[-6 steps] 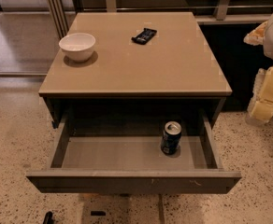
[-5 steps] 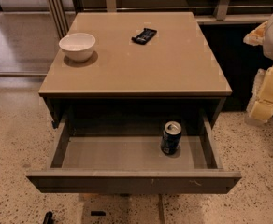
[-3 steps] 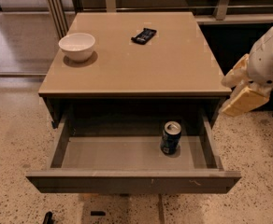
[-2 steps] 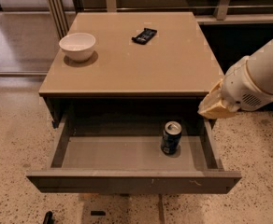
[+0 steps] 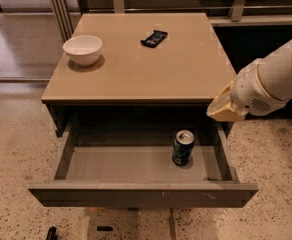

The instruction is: Pick pepsi can from top drawer and place on counter

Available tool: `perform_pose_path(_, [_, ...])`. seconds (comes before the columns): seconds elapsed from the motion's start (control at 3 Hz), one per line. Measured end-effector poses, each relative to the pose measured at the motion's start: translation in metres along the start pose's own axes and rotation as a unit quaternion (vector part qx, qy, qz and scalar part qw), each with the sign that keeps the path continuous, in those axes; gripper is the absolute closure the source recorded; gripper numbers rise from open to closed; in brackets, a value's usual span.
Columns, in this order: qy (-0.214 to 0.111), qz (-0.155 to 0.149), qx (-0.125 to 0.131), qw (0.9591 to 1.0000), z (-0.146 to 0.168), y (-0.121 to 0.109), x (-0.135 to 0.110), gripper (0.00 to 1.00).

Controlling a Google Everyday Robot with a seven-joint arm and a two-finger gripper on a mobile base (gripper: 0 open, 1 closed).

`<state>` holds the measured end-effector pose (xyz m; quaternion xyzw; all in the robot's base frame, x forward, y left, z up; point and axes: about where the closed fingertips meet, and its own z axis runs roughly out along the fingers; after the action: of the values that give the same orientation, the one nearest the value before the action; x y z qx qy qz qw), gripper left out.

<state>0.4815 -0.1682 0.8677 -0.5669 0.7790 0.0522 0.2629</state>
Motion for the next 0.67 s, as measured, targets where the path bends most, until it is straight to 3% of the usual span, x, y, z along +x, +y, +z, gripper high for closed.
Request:
perform_pose_path(0.33, [0.013,-0.001,0.01,0.9999,0.012,0.0,0.013,1.0])
perform_pose_path(0.67, [0.018,0.019,0.016,0.9995,0.042,0.002,0.036,0.86])
